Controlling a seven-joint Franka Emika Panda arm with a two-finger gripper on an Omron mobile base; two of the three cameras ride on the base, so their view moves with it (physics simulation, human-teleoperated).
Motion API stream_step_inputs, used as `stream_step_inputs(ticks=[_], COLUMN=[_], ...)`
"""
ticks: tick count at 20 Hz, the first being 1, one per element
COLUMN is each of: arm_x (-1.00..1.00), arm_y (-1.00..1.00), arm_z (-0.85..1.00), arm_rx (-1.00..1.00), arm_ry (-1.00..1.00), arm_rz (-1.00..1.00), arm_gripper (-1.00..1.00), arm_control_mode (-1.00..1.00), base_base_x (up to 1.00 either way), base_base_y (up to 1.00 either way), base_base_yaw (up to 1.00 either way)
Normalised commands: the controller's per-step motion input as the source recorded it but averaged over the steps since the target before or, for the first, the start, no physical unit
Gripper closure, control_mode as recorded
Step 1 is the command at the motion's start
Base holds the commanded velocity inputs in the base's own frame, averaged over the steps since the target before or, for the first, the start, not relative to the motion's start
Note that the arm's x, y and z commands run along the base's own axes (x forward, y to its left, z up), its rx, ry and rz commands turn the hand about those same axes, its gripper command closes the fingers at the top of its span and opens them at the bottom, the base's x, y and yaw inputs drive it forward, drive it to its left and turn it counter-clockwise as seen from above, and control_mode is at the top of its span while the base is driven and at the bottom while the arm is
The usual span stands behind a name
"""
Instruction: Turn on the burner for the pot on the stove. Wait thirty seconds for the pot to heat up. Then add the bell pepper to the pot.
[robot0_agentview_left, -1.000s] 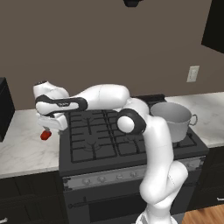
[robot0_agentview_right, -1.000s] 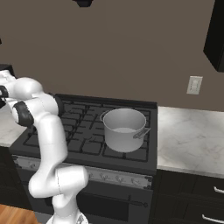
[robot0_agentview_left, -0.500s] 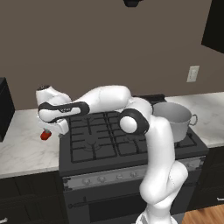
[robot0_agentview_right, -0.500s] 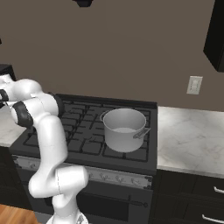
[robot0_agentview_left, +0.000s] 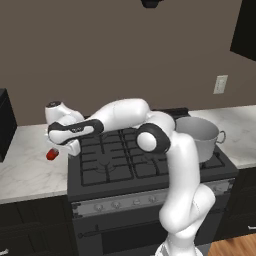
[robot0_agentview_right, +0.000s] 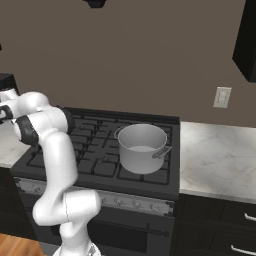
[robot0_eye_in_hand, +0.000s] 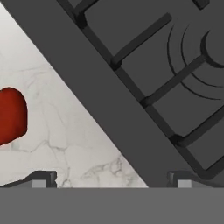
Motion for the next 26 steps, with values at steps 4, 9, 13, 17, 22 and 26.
stream_step_inputs(ticks=[4, 9, 13, 17, 22, 26], arm_x=[0.37, 0.33, 0.40, 0.37, 0.25, 0.11], arm_y=[0.00, 0.09, 0.26, 0.41, 0.36, 0.17], arm_z=[0.00, 0.00, 0.00, 0.00, -0.04, -0.18], arm_rx=[0.00, 0.00, 0.00, 0.00, 0.00, 0.00], arm_ry=[0.00, 0.00, 0.00, 0.00, 0.00, 0.00], arm_rz=[0.01, 0.01, 0.02, 0.04, 0.03, 0.01], arm_gripper=[-1.00, -1.00, -1.00, -1.00, -1.00, -1.00], arm_control_mode=[-1.00, -1.00, -1.00, -1.00, -1.00, -1.00], base_base_x=[0.00, 0.00, 0.00, 0.00, 0.00, 0.00], base_base_y=[0.00, 0.00, 0.00, 0.00, 0.00, 0.00], base_base_yaw=[0.00, 0.00, 0.00, 0.00, 0.00, 0.00])
